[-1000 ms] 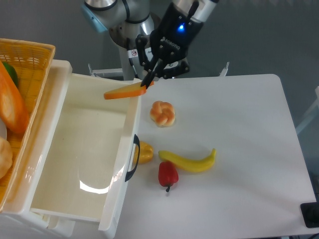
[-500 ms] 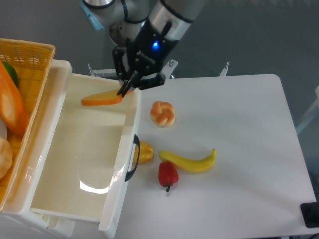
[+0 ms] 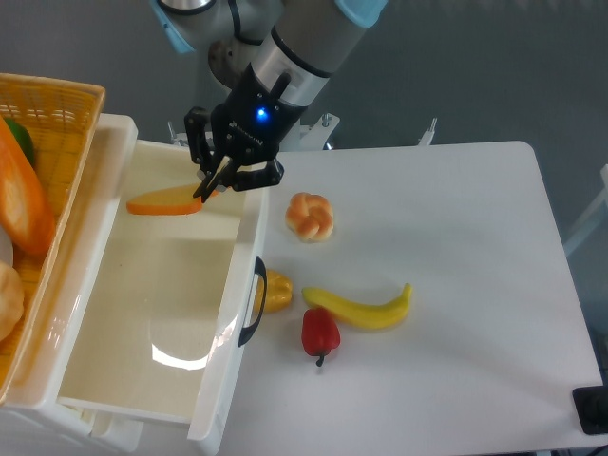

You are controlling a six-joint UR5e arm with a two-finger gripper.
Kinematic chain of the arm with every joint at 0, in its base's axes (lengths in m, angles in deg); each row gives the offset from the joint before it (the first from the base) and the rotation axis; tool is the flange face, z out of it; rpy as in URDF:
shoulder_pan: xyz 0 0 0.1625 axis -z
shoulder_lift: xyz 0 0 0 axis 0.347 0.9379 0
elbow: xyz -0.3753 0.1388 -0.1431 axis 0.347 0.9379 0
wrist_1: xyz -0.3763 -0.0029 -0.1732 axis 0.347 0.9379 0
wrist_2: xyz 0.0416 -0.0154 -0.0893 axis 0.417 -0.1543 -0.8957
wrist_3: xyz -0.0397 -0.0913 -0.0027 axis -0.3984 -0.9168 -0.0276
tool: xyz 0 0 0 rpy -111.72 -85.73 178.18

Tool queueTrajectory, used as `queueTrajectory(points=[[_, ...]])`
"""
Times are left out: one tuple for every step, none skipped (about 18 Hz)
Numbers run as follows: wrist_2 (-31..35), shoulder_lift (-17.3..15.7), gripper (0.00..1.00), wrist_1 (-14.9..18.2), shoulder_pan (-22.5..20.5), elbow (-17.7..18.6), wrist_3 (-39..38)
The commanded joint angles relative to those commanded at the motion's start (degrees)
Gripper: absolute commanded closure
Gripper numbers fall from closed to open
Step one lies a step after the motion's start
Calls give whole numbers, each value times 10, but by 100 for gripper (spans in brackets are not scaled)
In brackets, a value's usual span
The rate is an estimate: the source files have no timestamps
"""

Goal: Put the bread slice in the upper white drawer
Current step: 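Open the gripper to drop the bread slice into the drawer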

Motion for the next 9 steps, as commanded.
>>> queueTrajectory(points=[[1, 0, 54, -4, 0, 0, -1], [2, 0, 48, -7, 0, 0, -1], [2, 1, 43, -11, 0, 0, -1], [2, 1, 41, -15, 0, 0, -1], [2, 1, 37, -16, 0, 0, -1], [3, 1, 28, -17, -1, -1, 1], [3, 1, 27, -18, -2, -2, 1], [3, 0, 22, -24, -6, -2, 1], [3, 1, 8, -30, -14, -2, 2]])
